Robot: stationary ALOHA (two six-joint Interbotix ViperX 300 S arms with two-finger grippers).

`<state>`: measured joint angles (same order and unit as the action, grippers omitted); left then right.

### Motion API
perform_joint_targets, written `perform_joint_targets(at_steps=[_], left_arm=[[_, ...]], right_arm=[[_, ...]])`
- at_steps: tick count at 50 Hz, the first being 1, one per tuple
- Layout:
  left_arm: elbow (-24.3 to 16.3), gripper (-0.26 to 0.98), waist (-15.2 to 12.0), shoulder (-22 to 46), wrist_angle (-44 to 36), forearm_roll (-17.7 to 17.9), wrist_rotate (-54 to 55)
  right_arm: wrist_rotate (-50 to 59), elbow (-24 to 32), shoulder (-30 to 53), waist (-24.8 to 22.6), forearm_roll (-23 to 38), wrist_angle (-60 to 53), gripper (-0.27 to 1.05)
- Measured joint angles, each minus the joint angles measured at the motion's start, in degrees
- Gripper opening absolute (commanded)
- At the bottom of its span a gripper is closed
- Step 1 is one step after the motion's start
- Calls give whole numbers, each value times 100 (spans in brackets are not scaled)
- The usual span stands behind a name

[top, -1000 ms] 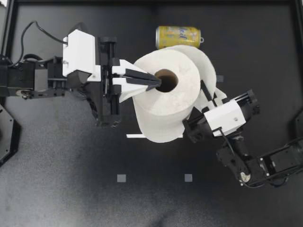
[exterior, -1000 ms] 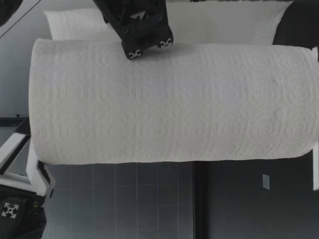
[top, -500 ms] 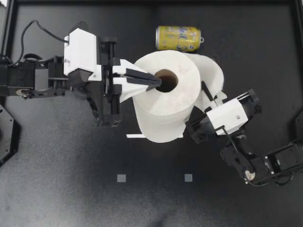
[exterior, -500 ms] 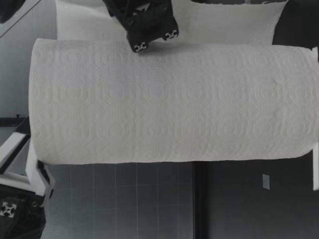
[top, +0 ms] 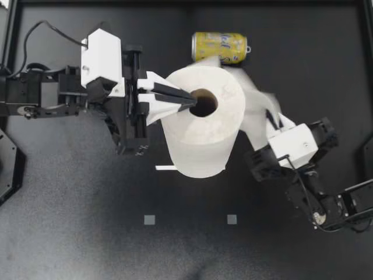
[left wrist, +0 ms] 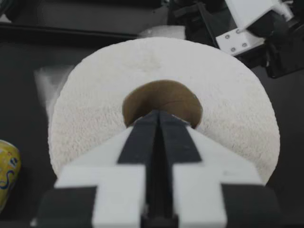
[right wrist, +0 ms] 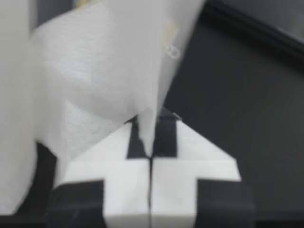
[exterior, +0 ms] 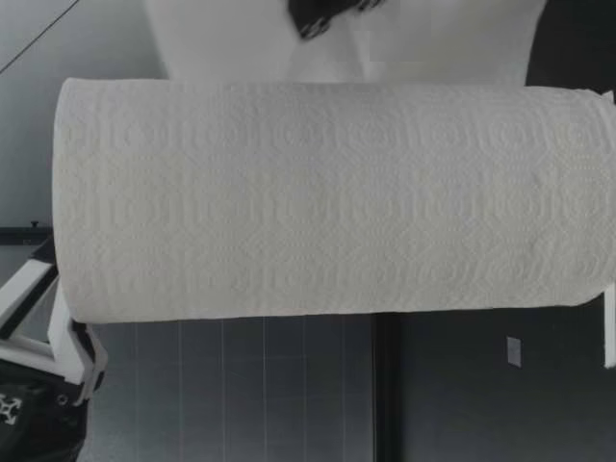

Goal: Pick up a piece of paper towel and place it on the spilled liquid.

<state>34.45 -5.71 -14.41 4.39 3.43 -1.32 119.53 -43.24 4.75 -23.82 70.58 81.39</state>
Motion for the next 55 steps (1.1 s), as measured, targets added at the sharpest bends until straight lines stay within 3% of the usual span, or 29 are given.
perform_joint_targets(at_steps=[16,32,43,55], left_arm=[[0,8,-9,0,26,9,18],[0,8,-9,0,26,0,18],[44,8,-9,9,-413,9,0],[264,8,44,-88,-1187,-26,-26]], right_arm=[[229,-545,-26,-185,-721,167,-12],[202,-1266,-580,-264,-1178,176,-12],[255,-1644,-1336,-141,-448,-545,-12],[185,-2074,-2083,1063,422,-1890,-12]])
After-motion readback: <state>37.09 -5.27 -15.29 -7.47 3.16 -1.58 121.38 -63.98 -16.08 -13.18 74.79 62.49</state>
